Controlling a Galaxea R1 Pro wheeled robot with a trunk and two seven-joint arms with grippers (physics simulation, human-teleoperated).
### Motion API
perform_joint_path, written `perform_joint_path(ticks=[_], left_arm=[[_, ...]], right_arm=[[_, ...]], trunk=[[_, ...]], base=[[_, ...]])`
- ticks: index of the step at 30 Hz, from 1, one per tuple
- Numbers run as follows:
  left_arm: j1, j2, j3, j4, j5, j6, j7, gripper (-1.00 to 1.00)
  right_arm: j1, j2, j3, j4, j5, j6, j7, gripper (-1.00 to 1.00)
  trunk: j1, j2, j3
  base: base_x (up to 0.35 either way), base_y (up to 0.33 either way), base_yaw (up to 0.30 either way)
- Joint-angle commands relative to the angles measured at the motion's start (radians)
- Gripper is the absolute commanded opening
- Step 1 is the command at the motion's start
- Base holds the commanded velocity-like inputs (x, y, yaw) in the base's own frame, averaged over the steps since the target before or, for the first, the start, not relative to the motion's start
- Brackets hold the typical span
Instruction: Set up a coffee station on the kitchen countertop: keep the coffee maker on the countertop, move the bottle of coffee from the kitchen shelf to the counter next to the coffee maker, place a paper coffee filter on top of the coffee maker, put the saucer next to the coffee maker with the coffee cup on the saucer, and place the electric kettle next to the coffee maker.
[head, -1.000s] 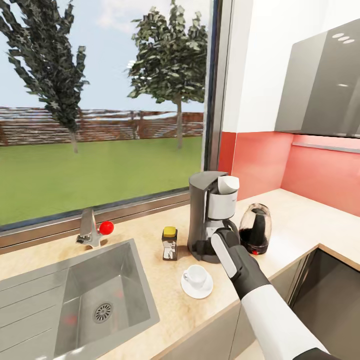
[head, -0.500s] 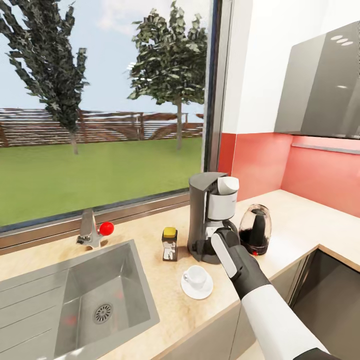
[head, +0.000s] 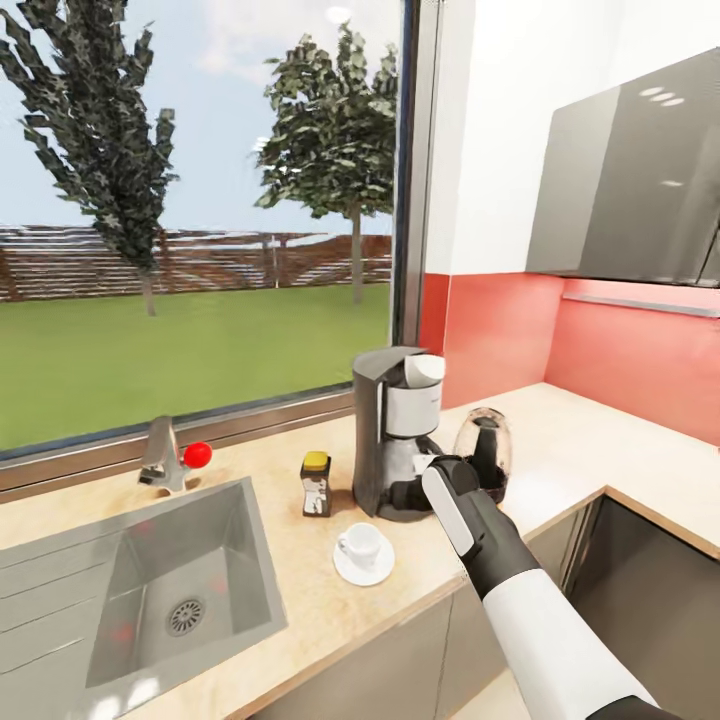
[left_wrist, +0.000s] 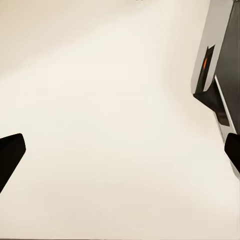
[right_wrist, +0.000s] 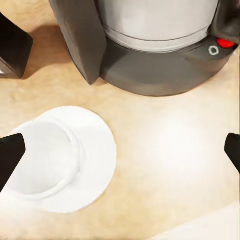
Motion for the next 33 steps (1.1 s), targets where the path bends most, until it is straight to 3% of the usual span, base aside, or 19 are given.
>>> perform_joint_path(ticks=[1, 12, 25, 33], left_arm=[[0.001, 0.0, 0.007, -0.001, -0.003, -0.002, 0.001, 1.0], [0.001, 0.0, 0.007, -0.002, -0.003, -0.002, 0.001, 1.0], [0.001, 0.0, 0.007, -0.006, -0.003, -0.002, 0.002, 1.0], [0.001, 0.0, 0.006, -0.01, -0.002, -0.002, 0.002, 1.0]], right_arm=[[0.0, 0.0, 0.002, 0.0, -0.01, 0.001, -0.01, 1.0], [0.0, 0.0, 0.002, 0.002, -0.01, 0.001, -0.01, 1.0], [0.0, -0.002, 0.001, 0.011, -0.008, 0.001, -0.01, 1.0], [0.0, -0.003, 0.0, 0.106, -0.008, 0.001, -0.01, 1.0]], trunk=[[0.0, -0.001, 0.001], [0.0, -0.001, 0.017], [0.0, -0.001, 0.019], [0.0, -0.001, 0.019]], base=[[-0.034, -0.27, 0.0], [-0.11, -0.266, 0.0], [-0.144, -0.255, 0.0], [-0.027, -0.264, 0.0]])
